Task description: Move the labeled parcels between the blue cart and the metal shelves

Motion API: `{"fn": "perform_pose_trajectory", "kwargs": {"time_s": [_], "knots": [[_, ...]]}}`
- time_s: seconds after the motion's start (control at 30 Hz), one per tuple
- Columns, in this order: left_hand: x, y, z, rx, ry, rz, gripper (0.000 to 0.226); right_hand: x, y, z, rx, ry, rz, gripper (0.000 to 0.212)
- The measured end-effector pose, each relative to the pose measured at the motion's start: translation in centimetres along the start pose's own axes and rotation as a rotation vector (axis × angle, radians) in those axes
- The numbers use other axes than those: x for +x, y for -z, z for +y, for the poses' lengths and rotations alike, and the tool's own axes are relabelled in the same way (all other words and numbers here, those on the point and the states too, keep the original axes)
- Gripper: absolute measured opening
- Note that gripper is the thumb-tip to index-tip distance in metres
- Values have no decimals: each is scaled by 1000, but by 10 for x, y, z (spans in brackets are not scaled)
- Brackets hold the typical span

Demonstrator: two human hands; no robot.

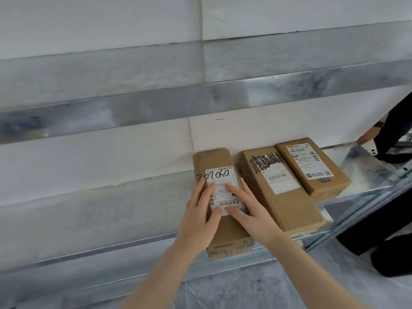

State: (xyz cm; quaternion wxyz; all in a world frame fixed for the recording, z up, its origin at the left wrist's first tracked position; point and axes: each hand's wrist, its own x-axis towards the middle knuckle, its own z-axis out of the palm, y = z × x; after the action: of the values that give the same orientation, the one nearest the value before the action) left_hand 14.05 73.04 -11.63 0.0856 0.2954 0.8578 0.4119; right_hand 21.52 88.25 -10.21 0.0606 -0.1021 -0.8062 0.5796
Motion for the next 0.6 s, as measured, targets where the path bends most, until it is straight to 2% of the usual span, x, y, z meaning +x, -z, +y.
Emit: {"fn": "perform_pose_trajectory", "kwargs": {"time_s": [0.13,0.27,0.6], "knots": [[-38,36,-18,-2,59,102,53,-3,-43,-19,43,47,-87,48],[-93,109,-49,66,137,255,54,0,-124,-59,48,101,-246,48],[-289,313,-158,180,465,670,54,-11,-417,-188,38,284,-740,51]]}}
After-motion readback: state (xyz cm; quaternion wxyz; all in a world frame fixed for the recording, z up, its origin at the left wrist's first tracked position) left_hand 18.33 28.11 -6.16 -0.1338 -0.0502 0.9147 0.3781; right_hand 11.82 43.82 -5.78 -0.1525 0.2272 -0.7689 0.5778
